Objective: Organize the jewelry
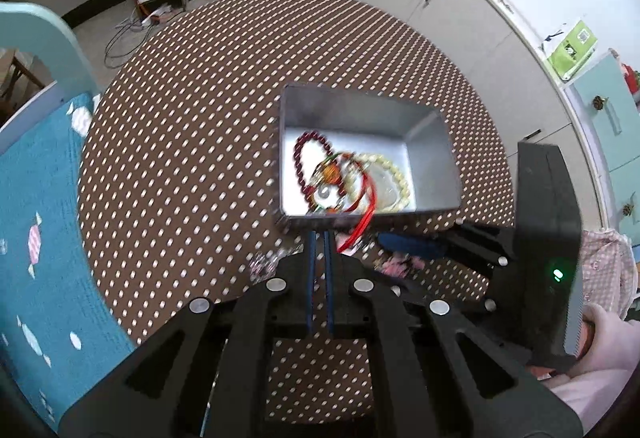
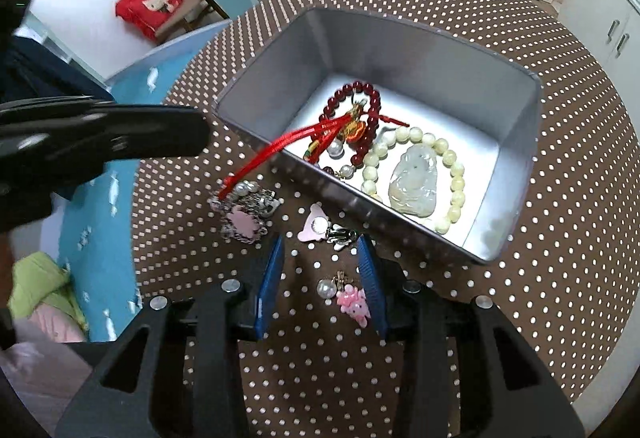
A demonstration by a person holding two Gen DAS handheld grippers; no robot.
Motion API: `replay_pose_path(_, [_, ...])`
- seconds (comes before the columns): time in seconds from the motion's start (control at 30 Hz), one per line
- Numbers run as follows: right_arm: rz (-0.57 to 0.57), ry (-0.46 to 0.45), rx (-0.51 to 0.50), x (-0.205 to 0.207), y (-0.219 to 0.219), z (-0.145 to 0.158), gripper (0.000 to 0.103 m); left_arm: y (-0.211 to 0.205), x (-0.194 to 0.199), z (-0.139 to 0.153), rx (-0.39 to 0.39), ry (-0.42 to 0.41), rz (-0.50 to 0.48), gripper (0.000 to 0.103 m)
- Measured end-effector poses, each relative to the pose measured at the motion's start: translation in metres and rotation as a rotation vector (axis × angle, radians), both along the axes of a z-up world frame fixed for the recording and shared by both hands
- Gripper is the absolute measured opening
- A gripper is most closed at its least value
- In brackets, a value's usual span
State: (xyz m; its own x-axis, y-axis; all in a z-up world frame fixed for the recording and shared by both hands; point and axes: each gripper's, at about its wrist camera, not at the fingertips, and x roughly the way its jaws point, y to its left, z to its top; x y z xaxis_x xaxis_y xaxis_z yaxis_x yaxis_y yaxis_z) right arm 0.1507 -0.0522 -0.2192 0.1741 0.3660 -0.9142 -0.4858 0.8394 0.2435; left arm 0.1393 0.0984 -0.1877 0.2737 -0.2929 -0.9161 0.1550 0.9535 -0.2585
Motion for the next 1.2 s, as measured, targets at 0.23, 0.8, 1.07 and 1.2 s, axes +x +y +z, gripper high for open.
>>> replay_pose_path(0.23, [-0.019,-0.019,-0.005,0.006,0.01,-0.005,0.036,0.02,-0.013,-0.008,0.011,0.034,0.048,0.008])
replay_pose_path(0.8, [-0.04,0.007,0.001,-0.005,-0.003,-0.01,0.0,0.032,0.021,0.003,-0.067,0.033,0.122,0.021])
replay_pose_path(1.07, [-0.05,0.002,0.08,0.0,-0.001,0.008,0.027,0.021,0.057,0.004,-0.062,0.047,0.113,0.02])
replay_pose_path(1.2, [0.023,-0.018,-0.003,-0.006,0.018,-0.001,0.027,0.013,0.066,-0.006,-0.03,0.085,0.094,0.02])
